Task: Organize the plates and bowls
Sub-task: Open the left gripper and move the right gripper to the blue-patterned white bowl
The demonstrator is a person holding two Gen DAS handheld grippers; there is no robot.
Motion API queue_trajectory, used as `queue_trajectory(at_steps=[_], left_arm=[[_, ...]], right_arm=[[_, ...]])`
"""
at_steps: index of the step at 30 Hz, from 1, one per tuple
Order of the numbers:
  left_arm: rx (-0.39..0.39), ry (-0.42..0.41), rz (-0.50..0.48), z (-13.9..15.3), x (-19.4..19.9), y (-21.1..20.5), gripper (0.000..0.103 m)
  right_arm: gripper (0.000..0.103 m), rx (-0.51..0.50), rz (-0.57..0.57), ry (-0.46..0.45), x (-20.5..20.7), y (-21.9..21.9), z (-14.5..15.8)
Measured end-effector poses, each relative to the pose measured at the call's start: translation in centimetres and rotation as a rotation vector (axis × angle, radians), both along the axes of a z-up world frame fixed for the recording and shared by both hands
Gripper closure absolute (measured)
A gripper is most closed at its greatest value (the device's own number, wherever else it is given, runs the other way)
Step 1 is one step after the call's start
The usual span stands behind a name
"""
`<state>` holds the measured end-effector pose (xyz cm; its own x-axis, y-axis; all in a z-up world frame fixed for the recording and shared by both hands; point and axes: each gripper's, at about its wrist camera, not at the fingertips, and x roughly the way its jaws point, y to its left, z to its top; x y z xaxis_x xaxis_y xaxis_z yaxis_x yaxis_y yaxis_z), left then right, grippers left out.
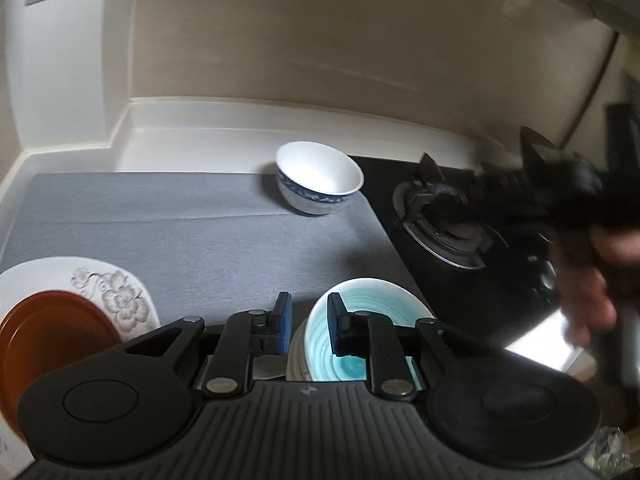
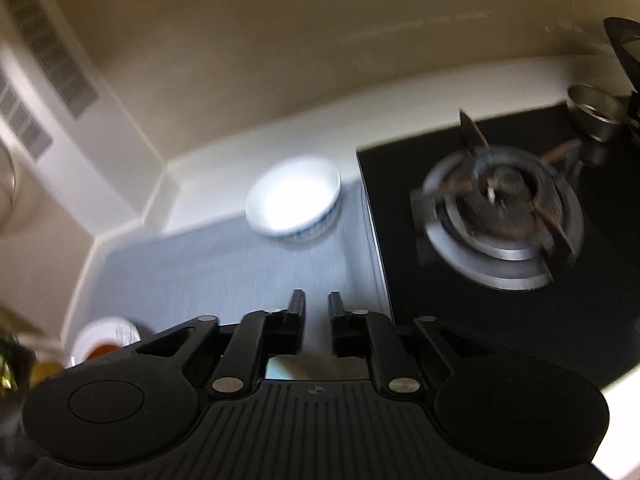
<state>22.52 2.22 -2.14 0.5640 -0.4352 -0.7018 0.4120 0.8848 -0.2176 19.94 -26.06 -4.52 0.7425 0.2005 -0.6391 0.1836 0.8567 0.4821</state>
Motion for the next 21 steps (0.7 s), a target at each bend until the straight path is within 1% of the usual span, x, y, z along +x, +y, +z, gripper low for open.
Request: queue_trajectory(at_steps=[1,2,3,4,5,6,7,8,11,12,16,17,19,20,21], left_arm=[[0.006,0.001,0.017,0.2,-0.2,0.0,0.083],[0.009,0.001,0.036,0.4,-0.4,-0.1,0.083],[0.011,-0.004,0.049,0.7,-0.7,0.0,0.083],[0.016,-0.011,0.059,0.9,-1.1,-0.2,0.083],[0.024,-0.017,0.071,1.0,-1.5,-0.4,0.083],[0.032,-0.018,0.081,1.1,-1.9,-0.7,0.083],[0.038,-0.020,0.093,1.2,-2.3,-0.8,0.083],[0.043,-0.025,0.107,1.4,-2.8,-1.0,0.083],[0.065,-0.033,0.157,1.6,-4.1,-1.1,0.082],[0.071,-0.031,0.179,1.6,-4.5,-1.0,0.082],[0.087,-0.013,0.275,1.5,-5.8,-0.6,0.082],[0.088,-0.010,0.297,1.5,-6.2,-0.5,0.082],[0.092,-0.008,0.334,1.5,-6.7,-0.4,0.082],[0.093,-0.006,0.347,1.5,-7.0,-0.4,0.082],[0.095,-0.004,0.357,1.5,-7.1,-0.4,0.082]], right_arm=[[0.076,0.000,0.000,0.000,0.0,0.0,0.0],[0.076,0.015,0.009,-0.001,2.3,-1.0,-0.2],[0.076,0.018,0.012,0.004,3.5,-1.5,-0.3],[0.075,0.018,0.012,0.004,3.5,-1.5,-0.3],[0.072,0.022,0.015,0.005,4.6,-1.9,-0.5],[0.071,0.031,0.021,0.024,7.0,-2.6,-1.1],[0.071,0.031,0.021,0.024,7.0,-2.6,-1.1],[0.071,0.052,0.024,0.057,9.4,-3.3,-2.1],[0.071,0.061,0.037,0.087,12.4,-3.6,-3.3],[0.071,0.061,0.037,0.087,12.4,-3.6,-3.3],[0.071,0.056,0.073,0.141,15.4,-3.5,-5.1],[0.071,0.056,0.073,0.141,15.4,-3.5,-5.1],[0.071,0.055,0.122,0.159,16.4,-2.9,-5.8],[0.071,0.055,0.122,0.159,16.4,-2.9,-5.8],[0.071,0.051,0.158,0.167,16.8,-2.4,-6.2]])
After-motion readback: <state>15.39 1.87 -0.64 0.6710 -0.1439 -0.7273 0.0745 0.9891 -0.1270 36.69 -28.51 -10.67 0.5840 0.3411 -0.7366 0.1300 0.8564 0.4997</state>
